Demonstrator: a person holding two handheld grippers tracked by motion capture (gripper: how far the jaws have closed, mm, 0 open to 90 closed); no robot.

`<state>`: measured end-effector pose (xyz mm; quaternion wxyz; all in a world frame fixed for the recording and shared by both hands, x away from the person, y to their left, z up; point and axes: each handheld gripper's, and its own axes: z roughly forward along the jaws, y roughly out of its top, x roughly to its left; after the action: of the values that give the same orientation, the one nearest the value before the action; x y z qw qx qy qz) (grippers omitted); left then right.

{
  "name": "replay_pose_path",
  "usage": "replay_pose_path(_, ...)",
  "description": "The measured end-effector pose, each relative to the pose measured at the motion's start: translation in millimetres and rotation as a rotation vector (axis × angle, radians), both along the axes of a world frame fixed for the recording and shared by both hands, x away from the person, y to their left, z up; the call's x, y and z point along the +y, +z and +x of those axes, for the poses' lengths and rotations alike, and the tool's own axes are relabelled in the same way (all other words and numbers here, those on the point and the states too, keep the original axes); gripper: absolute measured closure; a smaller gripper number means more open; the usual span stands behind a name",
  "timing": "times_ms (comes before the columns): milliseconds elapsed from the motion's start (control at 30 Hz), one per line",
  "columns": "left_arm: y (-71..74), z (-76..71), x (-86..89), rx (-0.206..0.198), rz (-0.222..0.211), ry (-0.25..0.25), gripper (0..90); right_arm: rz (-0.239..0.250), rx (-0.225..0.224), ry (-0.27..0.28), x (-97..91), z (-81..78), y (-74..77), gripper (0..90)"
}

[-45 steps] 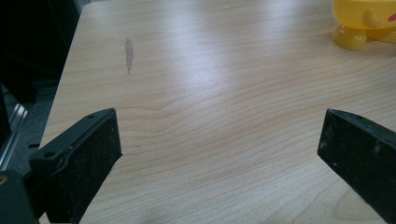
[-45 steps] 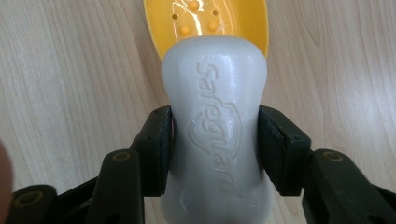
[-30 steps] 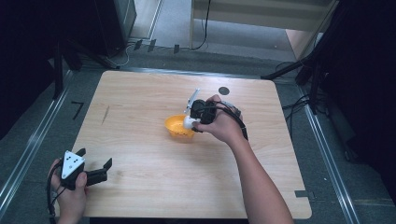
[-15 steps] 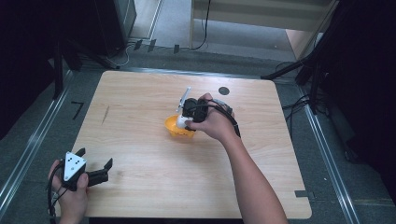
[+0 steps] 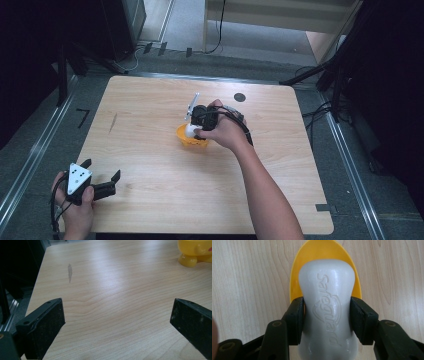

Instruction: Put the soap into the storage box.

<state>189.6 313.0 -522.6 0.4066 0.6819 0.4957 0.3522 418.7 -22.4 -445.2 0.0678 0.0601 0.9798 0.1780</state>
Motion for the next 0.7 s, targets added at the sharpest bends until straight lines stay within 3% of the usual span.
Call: replay_pose_path(700,-0.2,0.0,0.1,-0.005,-0.002,-0.003,0.0,-0.009,0.02,0.015,8.2,8.5,-12.4,50.1)
